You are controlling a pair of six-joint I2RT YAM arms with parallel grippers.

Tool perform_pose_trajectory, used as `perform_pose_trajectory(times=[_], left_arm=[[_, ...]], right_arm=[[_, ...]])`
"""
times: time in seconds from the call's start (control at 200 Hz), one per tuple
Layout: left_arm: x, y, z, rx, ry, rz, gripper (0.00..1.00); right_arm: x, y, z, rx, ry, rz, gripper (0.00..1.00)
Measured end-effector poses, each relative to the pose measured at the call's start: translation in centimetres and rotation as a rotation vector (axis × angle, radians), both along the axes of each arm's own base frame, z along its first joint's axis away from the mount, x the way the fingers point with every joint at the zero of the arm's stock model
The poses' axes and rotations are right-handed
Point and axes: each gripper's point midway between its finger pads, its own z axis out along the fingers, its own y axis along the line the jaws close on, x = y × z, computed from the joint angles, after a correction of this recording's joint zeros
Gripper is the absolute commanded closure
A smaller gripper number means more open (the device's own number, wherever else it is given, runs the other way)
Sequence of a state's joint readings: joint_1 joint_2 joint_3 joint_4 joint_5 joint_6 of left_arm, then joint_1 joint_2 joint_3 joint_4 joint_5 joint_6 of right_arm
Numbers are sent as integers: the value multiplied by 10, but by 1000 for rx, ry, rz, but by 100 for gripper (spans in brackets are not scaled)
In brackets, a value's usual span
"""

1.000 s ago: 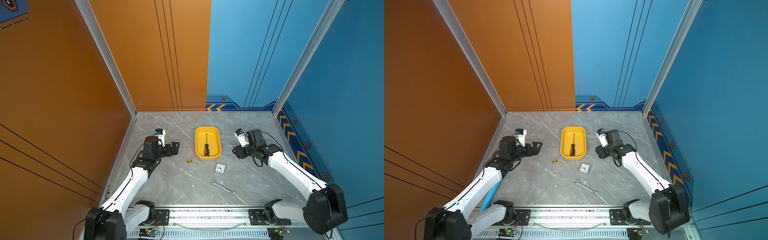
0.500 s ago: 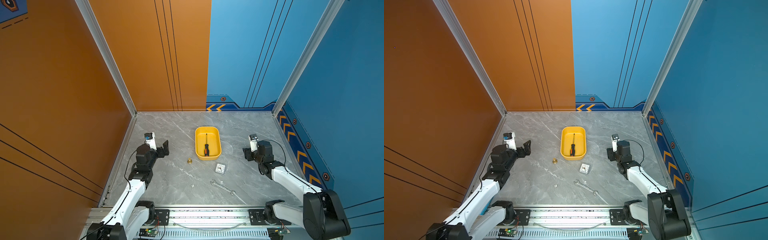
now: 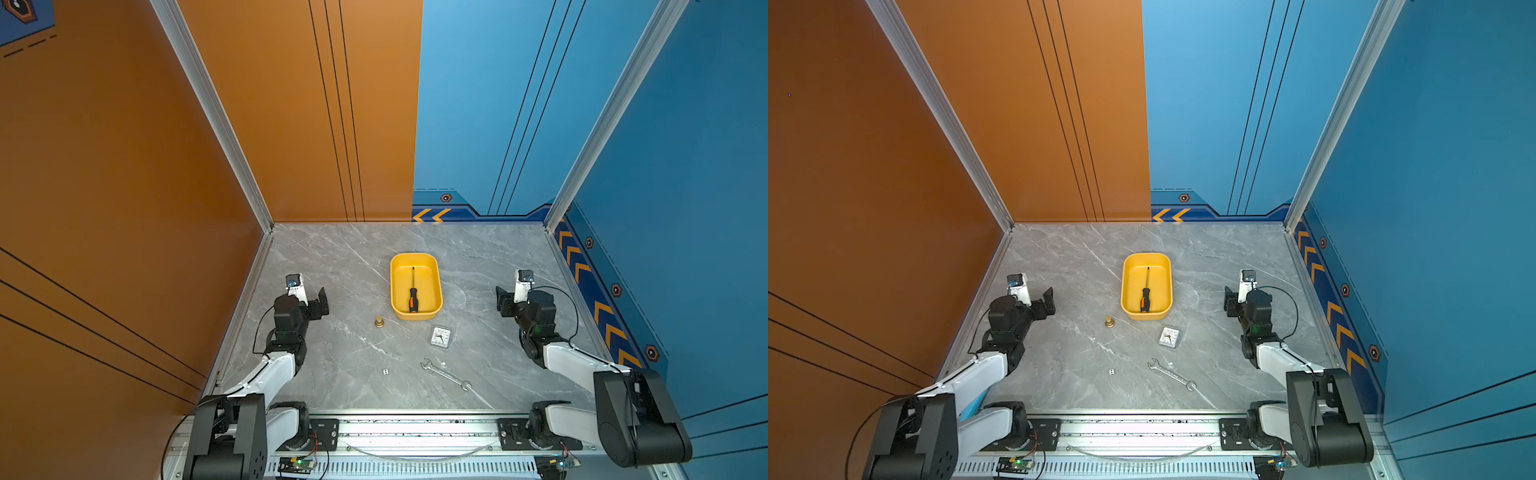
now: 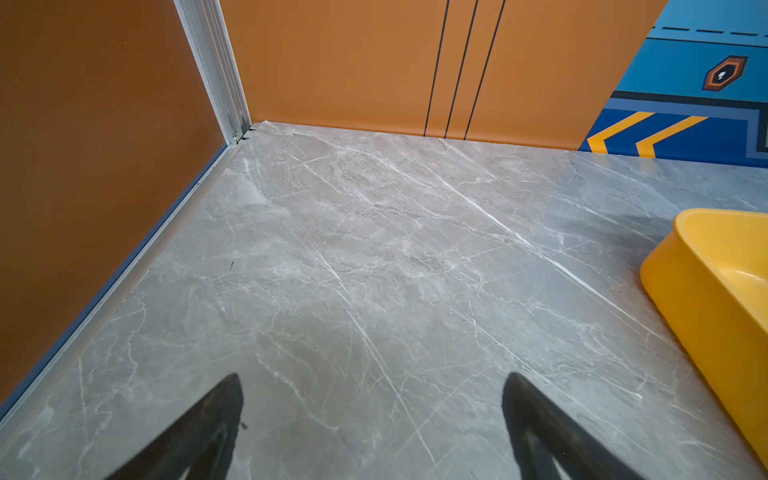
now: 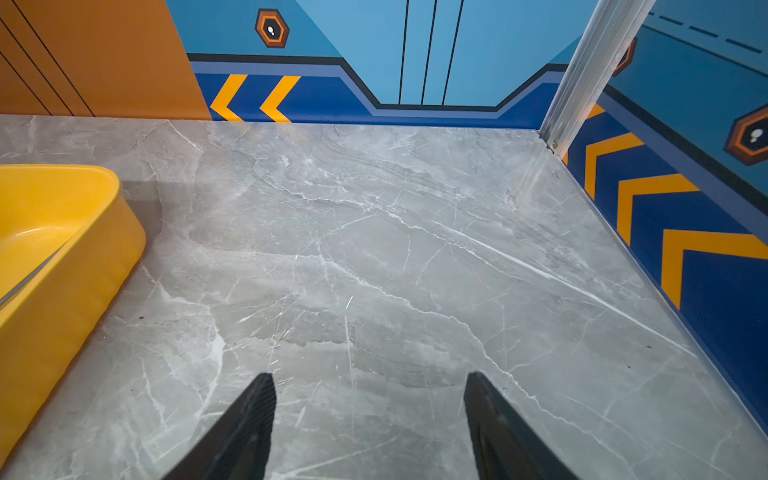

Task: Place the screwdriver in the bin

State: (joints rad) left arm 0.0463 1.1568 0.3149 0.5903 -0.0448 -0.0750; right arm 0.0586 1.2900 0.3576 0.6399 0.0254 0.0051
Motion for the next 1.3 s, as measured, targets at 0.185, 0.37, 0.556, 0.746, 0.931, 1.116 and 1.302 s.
perform_pose_trajectory(times=[0.185, 0.37, 0.556, 0.746, 0.931, 1.116, 1.302], left_arm=[[6, 3, -8, 0, 1, 8, 2], [13, 3, -16, -5, -2, 8, 2], [19, 0, -31, -10, 24, -16, 2], [29, -1, -48, -3, 9, -24, 2], [30, -9, -49, 20, -3, -52, 2], [38, -29, -44, 63, -8, -135, 2], [41, -31, -41, 63, -9, -162, 2]], right_arm=[[4, 0, -9, 4, 11, -1, 30], [7, 0, 0, 6, -29, -1, 30], [9, -4, -3, 5, -61, -17, 30], [11, -8, -20, 6, -34, -28, 30], [14, -12, -25, 15, -39, -49, 30], [18, -15, -29, 15, -24, -65, 30], [22, -20, -25, 25, -37, -78, 26]])
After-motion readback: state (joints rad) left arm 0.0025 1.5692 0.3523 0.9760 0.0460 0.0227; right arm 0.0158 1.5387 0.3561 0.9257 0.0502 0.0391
